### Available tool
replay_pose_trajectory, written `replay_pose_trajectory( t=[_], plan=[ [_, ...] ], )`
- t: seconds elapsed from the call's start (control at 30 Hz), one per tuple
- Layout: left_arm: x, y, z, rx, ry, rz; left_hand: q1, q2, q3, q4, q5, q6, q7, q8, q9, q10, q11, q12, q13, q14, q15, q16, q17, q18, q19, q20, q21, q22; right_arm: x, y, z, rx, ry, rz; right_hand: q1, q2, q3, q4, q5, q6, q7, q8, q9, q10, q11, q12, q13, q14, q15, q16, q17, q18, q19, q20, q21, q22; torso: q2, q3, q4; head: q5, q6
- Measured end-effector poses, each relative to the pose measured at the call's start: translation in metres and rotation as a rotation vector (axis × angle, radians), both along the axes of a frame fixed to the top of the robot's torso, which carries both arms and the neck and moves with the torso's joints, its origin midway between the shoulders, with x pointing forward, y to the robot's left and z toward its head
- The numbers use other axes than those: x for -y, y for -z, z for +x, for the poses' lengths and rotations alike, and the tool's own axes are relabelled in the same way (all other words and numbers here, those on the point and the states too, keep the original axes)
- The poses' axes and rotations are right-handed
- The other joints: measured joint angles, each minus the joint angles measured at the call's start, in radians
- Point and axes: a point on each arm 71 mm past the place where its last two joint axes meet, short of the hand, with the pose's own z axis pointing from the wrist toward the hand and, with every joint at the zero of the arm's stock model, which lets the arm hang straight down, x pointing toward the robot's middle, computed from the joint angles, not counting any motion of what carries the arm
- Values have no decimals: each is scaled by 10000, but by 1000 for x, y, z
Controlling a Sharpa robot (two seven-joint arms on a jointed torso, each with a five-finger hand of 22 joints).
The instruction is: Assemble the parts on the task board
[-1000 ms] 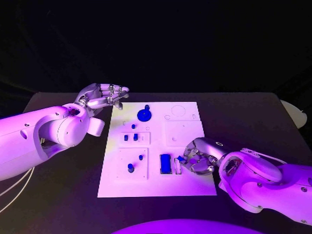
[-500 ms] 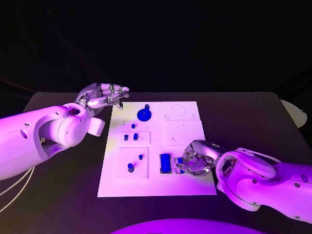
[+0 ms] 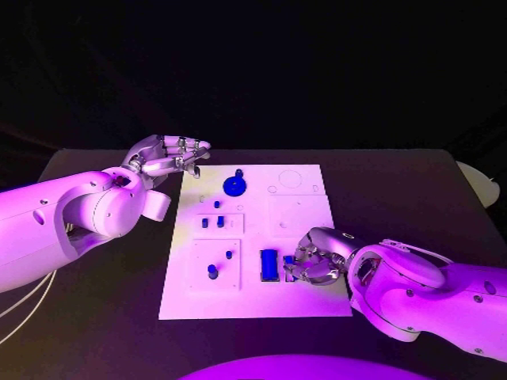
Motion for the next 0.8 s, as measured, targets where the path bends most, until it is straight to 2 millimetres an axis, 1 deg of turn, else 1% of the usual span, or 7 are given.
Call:
replay_pose_trajectory(
  t=[0.2, 0.23, 0.3, 0.37, 0.6, 0.7, 0.8],
  plan=[
    [0, 0, 0, -21, 9, 9, 0, 0, 0, 0, 0, 0, 0, 0, 0, -23, 24, 0, 0, 0, 0, 0, 1, 0, 0, 0, 0, -5, -1, 0, 0, -28, -18, -3, -18, -19, -253, 137, 29, 36, 36, 1, 4, 0, 0, 40, 0, 0, 0, 35, 1, 0, 0, 0, 0, 0, -1, -3, -2, 8, -14],
    [0, 0, 0, -24, 10, 10, 0, 0, 0, 0, 0, 0, 0, 0, 0, -36, 37, 0, 0, 0, 0, 0, 1, 0, 0, 0, 0, -9, -1, 0, 0, -36, -24, -4, -85, -86, -363, 226, 183, 36, 36, 1, -2, 0, 0, 40, 0, 0, 0, 35, 1, 0, 0, 0, 0, 0, -1, -3, -2, 8, -17],
    [0, 0, 0, -29, 10, 13, 0, 0, 0, 0, 0, 0, 0, 0, 0, -36, 37, 0, 0, 0, 0, 0, 0, 0, 0, 0, 0, -9, -1, 0, 0, -47, -28, -6, -134, -133, -733, 374, 782, 36, 36, -49, -14, 0, 0, 40, 0, 0, 0, 35, 0, 0, 0, 0, 0, -1, -2, -3, -2, 9, -18],
    [0, 0, 0, -34, 11, 16, 0, 0, 0, 0, 0, 0, 0, 0, 0, -36, 37, 0, 0, 0, 0, 0, 1, 0, 0, 0, 0, -9, -1, 1, 0, -58, -30, -8, -360, -124, -1004, 444, 893, 36, 36, -49, -30, 0, 0, 40, -1, 0, 0, 35, 0, 0, 0, 0, 0, -1, -2, -3, -4, 9, -18],
    [0, 0, 0, -51, 13, 24, 0, 0, 0, 0, 0, 0, 0, 0, 0, -36, 36, 0, 0, 0, 0, 0, 0, 1, 0, 0, 0, -9, -1, 1, 0, -72, -17, -6, -841, 76, -1585, 480, 668, 36, 36, -98, -65, 0, 0, 39, -1, 1, 0, 34, -1, 0, 0, 0, 0, -2, -3, 2, -5, 15, -19],
    [0, 0, 0, -60, 13, 28, 0, 0, 0, 0, 0, 0, 0, 0, 0, -36, 36, 0, 0, 0, 0, 0, -7, 0, 0, 0, 0, -9, 0, 1, 0, -66, -8, -2, -986, 65, -1776, 481, 411, 36, 36, -98, -79, 0, 0, 39, -1, 39, -38, 34, -1, 0, 0, 0, 0, -2, -3, 1, -5, 16, -19],
    [0, 0, 0, -68, 13, 32, 0, 0, 0, 0, 0, 0, 0, 0, 0, -36, 36, 0, 0, 0, 0, 0, -9, 0, 0, 0, 0, -9, 0, 1, 0, -59, 11, -2, -988, 67, -1775, 481, 387, 36, 36, -98, -79, 0, 0, 39, -1, 39, -38, 34, -2, -1, 0, 0, 0, -2, -4, 5, -8, 16, -19]
  ],
)
